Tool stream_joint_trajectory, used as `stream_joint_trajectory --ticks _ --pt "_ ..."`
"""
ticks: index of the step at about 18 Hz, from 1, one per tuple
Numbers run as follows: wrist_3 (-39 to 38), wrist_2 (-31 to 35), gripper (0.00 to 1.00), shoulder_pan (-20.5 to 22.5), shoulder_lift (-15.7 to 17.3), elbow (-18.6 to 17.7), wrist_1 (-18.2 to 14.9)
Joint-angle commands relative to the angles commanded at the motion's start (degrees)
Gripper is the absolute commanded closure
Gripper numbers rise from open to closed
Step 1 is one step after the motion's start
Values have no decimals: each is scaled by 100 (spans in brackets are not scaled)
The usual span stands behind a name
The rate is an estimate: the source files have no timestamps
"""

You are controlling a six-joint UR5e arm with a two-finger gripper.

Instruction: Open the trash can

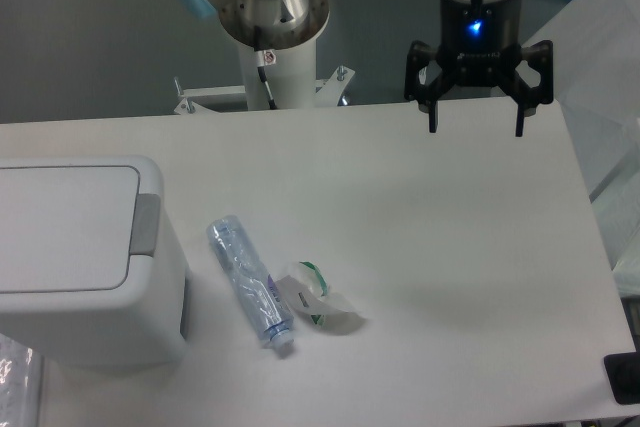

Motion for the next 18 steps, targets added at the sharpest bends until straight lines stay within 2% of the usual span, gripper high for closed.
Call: stream_joint_trajectory --ticks 5,11,18 --pt "0 -61 0 -26 9 9 0" --pt "-184 -553 0 -88 61 -9 -9" --pt "-413 -580 0 -185 53 -9 -9"
